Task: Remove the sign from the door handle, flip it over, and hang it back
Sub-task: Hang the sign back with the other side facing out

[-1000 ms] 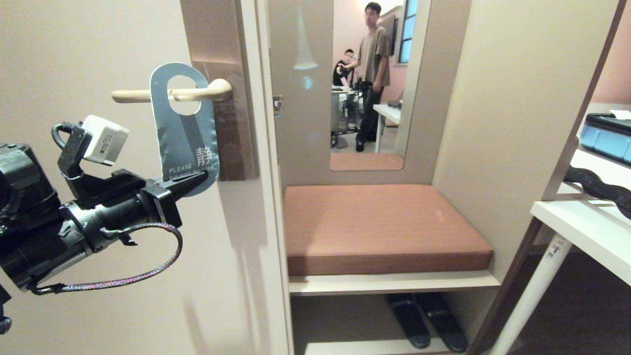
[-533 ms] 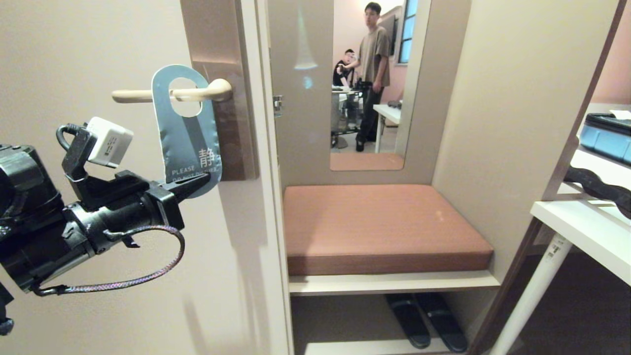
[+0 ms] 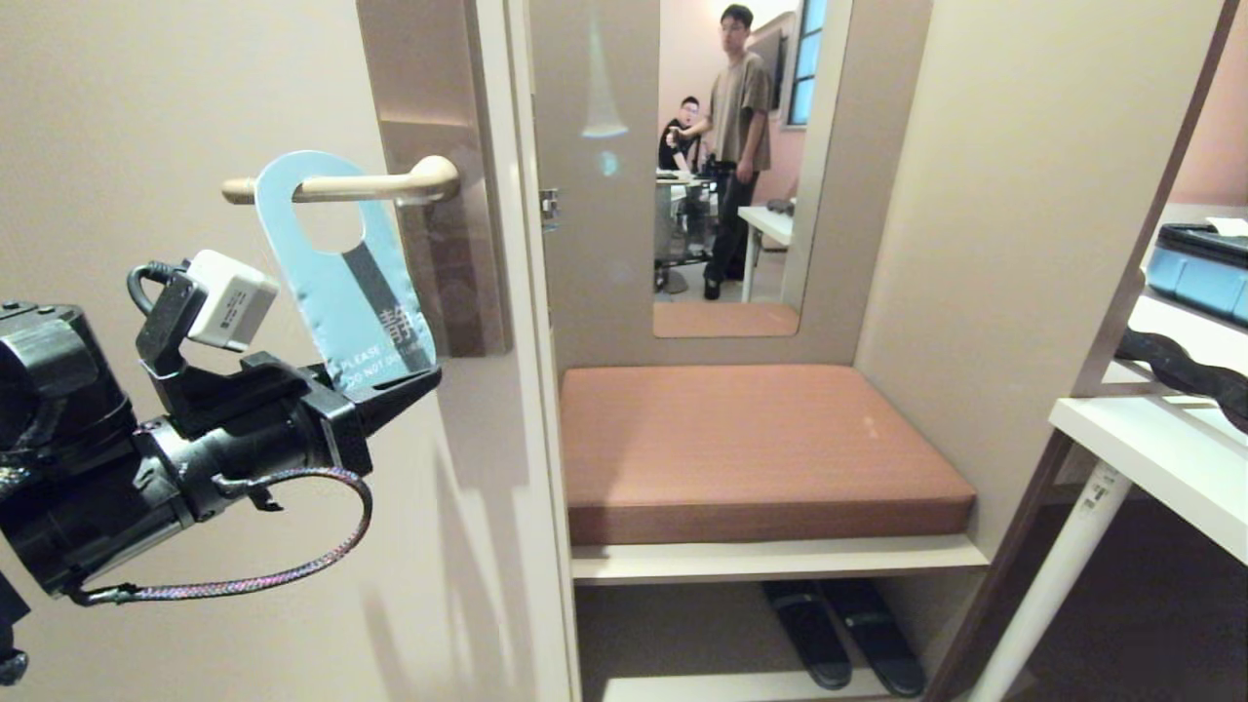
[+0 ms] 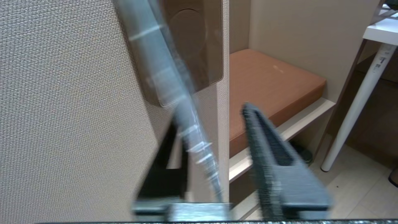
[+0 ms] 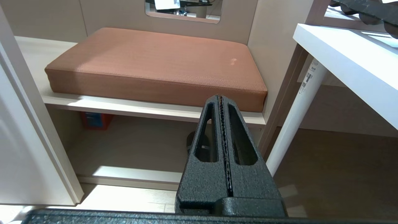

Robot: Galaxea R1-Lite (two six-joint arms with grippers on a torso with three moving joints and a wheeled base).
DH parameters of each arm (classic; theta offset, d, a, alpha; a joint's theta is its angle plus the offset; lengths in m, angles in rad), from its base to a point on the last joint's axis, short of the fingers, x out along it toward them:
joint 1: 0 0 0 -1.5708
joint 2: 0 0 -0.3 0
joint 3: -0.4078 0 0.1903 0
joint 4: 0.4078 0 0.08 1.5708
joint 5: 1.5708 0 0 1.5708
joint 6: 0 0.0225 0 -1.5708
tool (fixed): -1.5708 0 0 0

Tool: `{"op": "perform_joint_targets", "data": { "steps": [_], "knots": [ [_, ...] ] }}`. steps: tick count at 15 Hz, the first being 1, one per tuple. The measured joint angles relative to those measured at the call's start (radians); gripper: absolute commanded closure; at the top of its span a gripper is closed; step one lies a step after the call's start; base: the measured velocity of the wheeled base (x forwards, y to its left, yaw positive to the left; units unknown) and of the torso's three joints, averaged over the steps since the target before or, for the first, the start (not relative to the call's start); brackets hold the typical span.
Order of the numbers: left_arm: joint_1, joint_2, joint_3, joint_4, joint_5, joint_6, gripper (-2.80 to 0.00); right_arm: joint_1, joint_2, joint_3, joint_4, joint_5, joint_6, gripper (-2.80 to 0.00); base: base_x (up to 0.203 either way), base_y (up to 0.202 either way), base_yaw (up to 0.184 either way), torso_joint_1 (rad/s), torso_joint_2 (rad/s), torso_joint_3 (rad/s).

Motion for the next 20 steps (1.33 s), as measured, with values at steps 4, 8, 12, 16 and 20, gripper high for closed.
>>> {"op": "perform_joint_targets", "data": {
  "steps": [4, 8, 12, 16, 20],
  "knots": [
    [-0.001, 0.0, 0.001, 0.0, 0.0, -0.003, -2.8, -0.001, 0.0, 0.0, 0.0, -0.001, 0.0, 0.0, 0.0, 0.0, 0.0, 0.0, 0.0, 0.0],
    [0.002, -0.012, 0.009, -0.001, 0.0, -0.007, -2.8, 0.0, 0.0, 0.0, 0.0, 0.0, 0.0, 0.0, 0.0, 0.0, 0.0, 0.0, 0.0, 0.0],
    [0.024, -0.056, 0.071, -0.001, 0.0, -0.01, -2.8, 0.0, 0.0, 0.0, 0.0, 0.0, 0.0, 0.0, 0.0, 0.0, 0.0, 0.0, 0.0, 0.0],
    [0.09, -0.12, 0.15, 0.0, 0.0, -0.014, -2.8, 0.0, 0.0, 0.0, 0.0, 0.0, 0.0, 0.0, 0.0, 0.0, 0.0, 0.0, 0.0, 0.0],
    [0.18, -0.151, 0.159, 0.0, 0.0, -0.016, -2.8, -0.001, 0.0, 0.0, 0.0, 0.0, 0.0, 0.0, 0.0, 0.0, 0.0, 0.0, 0.0, 0.0]
  ]
}}
